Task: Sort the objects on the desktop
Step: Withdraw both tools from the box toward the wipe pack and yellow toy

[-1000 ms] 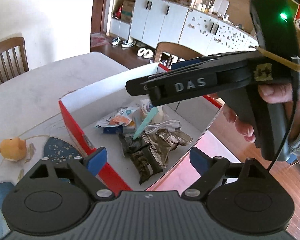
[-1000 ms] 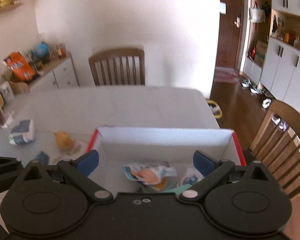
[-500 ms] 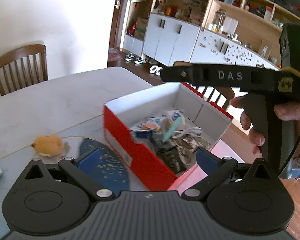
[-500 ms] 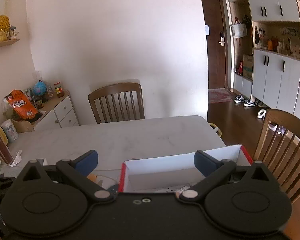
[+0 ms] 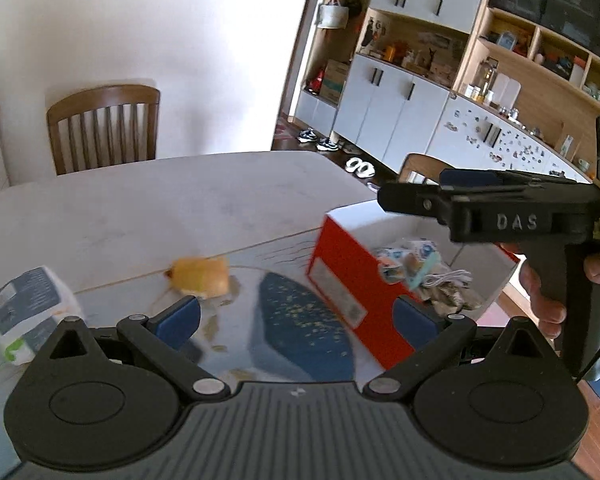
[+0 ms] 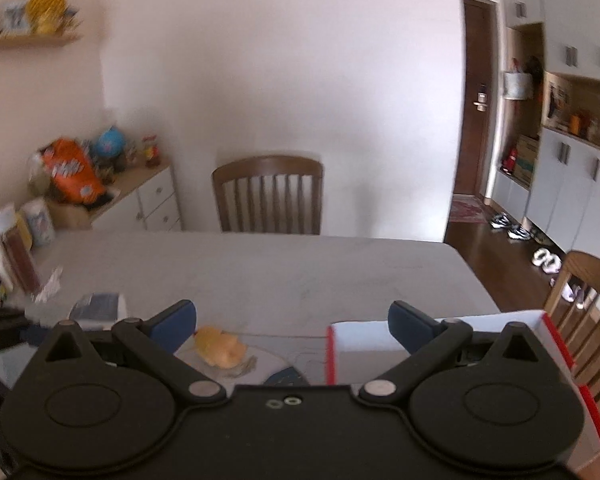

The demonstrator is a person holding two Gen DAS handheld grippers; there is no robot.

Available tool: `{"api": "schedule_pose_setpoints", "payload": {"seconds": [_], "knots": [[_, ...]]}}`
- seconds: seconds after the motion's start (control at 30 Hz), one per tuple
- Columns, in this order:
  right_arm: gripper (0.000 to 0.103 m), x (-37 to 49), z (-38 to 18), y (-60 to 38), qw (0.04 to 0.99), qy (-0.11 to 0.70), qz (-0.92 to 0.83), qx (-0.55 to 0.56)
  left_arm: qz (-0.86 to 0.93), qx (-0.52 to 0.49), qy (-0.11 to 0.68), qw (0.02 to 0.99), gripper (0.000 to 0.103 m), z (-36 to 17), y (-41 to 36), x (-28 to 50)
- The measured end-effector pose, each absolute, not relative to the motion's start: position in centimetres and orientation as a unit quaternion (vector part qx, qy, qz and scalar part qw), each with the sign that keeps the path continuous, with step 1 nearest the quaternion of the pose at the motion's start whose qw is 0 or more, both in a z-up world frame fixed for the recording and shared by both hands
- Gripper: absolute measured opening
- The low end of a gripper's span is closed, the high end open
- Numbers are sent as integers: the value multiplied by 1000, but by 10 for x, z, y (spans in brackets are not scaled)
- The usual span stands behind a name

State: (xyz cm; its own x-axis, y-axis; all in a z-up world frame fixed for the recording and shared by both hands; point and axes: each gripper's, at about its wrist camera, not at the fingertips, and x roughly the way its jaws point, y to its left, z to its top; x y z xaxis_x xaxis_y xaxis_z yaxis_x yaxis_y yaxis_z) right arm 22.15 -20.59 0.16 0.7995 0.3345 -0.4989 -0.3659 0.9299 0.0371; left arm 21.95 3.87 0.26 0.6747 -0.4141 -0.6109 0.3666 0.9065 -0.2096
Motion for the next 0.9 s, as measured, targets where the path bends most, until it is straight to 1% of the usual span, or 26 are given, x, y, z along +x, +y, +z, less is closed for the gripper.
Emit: {"api": "schedule_pose_setpoints", "payload": {"seconds": [0.13,0.33,0.8,0.9], "knots": [[103,222,-2,-181,944,262,193,-47,-203,-33,339,918,103,-3,60,221],[103,230,-8,-158,942,275,188,-39,-174,-36,344,922,103,-12,91,225],[103,245,-39,-112,920,316,221,-69,-134,-30,342,930,103,-38,164,238],[98,248,-46,-104,915,322,229,-79,-129,-25,345,929,103,-46,174,242]]}}
